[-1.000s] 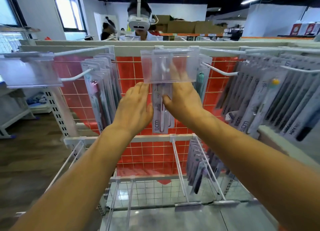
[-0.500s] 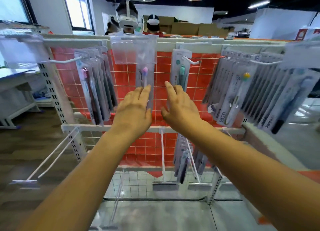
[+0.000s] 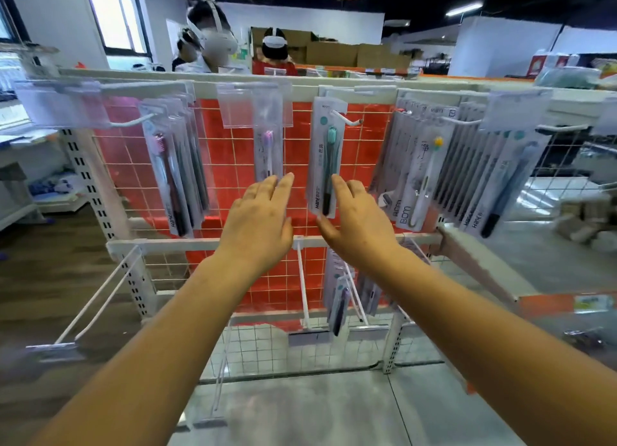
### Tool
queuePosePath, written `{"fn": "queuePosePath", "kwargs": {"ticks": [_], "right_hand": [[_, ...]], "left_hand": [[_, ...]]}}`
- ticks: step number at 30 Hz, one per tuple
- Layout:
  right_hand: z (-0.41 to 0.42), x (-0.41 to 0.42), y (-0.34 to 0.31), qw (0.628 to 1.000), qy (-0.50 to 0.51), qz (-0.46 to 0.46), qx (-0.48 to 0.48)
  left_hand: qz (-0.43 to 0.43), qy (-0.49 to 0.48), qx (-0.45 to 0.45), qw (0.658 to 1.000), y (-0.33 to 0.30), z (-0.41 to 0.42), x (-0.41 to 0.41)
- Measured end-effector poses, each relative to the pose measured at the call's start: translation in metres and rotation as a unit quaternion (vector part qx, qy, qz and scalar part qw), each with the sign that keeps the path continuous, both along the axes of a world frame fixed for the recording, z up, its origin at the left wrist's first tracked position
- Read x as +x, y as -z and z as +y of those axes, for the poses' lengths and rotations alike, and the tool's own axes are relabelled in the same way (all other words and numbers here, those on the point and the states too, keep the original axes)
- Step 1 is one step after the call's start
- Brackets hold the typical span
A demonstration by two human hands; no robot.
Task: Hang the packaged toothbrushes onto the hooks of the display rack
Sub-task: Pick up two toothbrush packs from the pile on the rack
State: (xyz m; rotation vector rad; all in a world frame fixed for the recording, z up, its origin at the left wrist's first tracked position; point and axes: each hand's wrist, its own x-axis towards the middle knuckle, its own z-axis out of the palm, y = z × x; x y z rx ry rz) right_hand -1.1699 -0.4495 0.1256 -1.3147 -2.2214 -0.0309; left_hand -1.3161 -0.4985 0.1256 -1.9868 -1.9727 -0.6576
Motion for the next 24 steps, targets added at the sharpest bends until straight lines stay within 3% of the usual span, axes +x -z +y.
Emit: {"fn": "queuePosePath", "kwargs": {"ticks": [16, 24], "right_hand": [[-0.063, 0.043, 0.033, 0.997, 0.074, 0.023, -0.024], [-0.079, 0.077, 0.023, 0.995, 0.100, 0.026, -0.011]], "left_hand": [[0.010, 0.072, -0.050, 0.996, 0.026, -0.050, 0.024], [0.027, 0.093, -0.026, 0.995, 0.017, -0.047, 0.049]]}}
